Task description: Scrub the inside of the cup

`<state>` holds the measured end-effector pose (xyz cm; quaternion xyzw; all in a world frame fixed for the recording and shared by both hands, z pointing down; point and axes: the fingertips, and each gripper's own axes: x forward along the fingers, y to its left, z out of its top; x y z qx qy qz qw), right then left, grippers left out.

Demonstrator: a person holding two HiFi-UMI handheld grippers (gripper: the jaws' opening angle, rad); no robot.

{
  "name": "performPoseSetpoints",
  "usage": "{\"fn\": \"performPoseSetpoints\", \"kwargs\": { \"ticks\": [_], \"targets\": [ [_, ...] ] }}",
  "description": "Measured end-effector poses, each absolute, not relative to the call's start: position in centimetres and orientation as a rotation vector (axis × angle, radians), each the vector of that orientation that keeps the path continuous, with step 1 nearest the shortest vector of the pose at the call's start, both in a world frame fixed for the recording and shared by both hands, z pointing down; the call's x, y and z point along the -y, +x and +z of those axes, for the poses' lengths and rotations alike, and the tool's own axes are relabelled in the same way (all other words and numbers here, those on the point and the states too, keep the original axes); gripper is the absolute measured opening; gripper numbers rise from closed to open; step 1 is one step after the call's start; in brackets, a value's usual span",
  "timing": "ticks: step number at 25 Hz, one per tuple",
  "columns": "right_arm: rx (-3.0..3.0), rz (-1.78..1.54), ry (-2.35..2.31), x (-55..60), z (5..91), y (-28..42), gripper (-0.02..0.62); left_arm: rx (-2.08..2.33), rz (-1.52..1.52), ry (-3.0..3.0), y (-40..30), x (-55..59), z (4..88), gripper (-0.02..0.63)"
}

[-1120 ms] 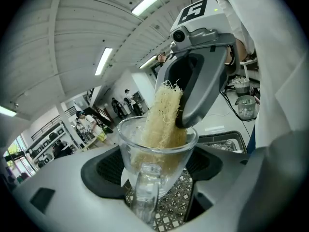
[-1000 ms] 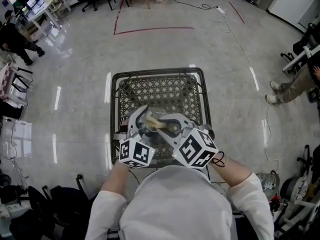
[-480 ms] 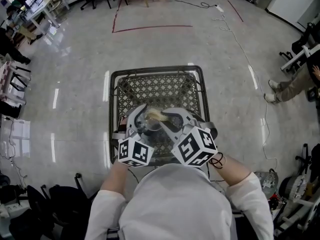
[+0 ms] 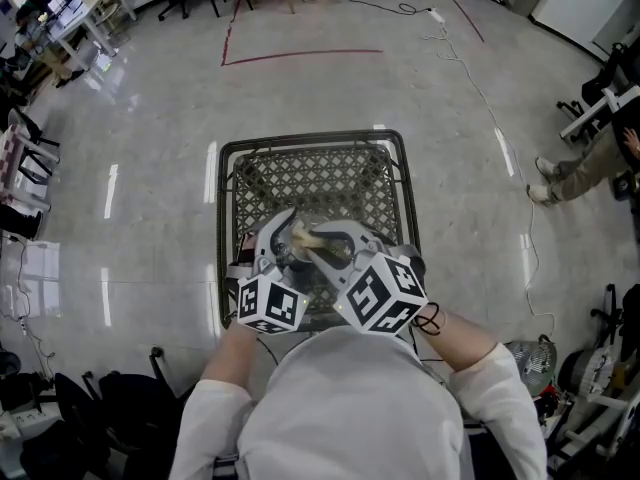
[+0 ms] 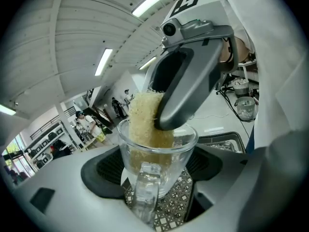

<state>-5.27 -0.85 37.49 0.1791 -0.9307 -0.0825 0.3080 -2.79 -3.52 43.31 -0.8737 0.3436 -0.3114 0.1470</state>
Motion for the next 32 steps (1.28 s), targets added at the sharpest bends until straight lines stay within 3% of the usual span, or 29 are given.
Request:
{"fn": "performPoseSetpoints", "kwargs": {
  "ticks": [32],
  "targets": [
    [2.422, -0.212, 0.584, 2.8, 37.7, -4.0, 0.086, -0.959, -0.887, -2.541, -2.0, 3.1, 44.1, 0.379]
  ]
}}
